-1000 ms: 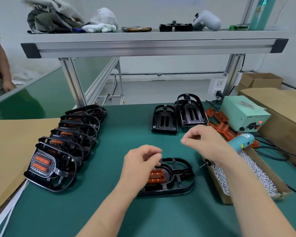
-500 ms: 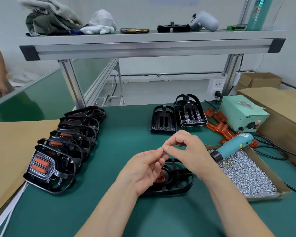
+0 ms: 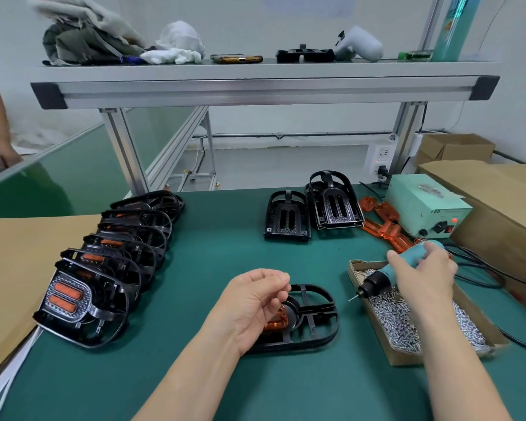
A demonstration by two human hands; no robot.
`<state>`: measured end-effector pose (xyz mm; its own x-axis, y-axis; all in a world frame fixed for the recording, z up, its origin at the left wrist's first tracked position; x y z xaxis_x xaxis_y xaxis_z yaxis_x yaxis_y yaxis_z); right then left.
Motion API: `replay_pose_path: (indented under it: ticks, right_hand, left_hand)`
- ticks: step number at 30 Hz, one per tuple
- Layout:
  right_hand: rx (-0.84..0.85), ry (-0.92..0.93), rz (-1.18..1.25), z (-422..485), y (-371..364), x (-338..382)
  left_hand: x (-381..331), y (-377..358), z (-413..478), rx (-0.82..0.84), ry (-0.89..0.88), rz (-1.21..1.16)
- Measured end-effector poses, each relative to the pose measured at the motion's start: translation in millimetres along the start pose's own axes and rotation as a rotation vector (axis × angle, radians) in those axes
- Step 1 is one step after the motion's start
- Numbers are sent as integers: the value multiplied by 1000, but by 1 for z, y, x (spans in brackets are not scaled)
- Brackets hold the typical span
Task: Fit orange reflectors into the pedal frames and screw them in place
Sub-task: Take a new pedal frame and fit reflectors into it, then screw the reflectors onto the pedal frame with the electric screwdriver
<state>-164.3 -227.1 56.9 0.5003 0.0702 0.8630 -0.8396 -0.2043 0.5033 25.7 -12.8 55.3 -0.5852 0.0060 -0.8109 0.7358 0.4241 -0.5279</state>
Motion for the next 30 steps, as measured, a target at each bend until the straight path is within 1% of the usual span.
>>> replay_pose_path:
  ticks: [3,4,7,8,13,16,18,21,23,27,28,30]
  right_hand:
    - [-43,-58,73,1,1,-5]
    - [-33,-90,154,1,-2,-10]
    - [39,-200,521,-4,-15,-19]
    - [48,-216,602,-5,-20,-18]
    - [33,-218,740,-8,-30,-9]
    - [41,-172,866,-13,-35,-4]
    - [90,-128,984,-18,-37,7]
    - [206,-168,1230,-29,-41,28]
    - [260,-159,1364,-37,-44,42]
    - [453,-64,1451,-46,-51,66]
    - [477,-45,1454,-48,-53,70]
    - [468,-16,1447,-51,-56,79]
  left_hand:
    - [-1,-1,0,12,-14,18]
    - [-1,-2,-1,16,-21,26]
    - [-3,-1,-2,18,-42,56]
    - [-3,-1,-3,17,-48,69]
    - [-6,-1,-5,32,-79,152]
    - [-7,-1,-6,39,-95,229]
    - [-7,-2,-6,53,-108,285]
    - [-6,-11,-7,115,-117,365]
    - [-5,-16,-9,149,-110,417]
    - [-2,-15,-9,156,-117,396]
    - [-2,-14,-9,157,-124,373]
    - [-1,-12,-10,170,-145,333]
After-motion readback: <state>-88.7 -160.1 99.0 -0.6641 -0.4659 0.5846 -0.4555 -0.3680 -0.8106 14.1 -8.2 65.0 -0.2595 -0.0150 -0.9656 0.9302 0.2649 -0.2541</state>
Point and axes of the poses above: each hand's wrist, its own z-axis towards the middle knuckle, its own y-axis out of the back of the hand, x = y × z, the point moved 4 cm from there along z, towards the middle knuckle, and after that the axes turned 12 degrees about x, right-handed, at the moved point
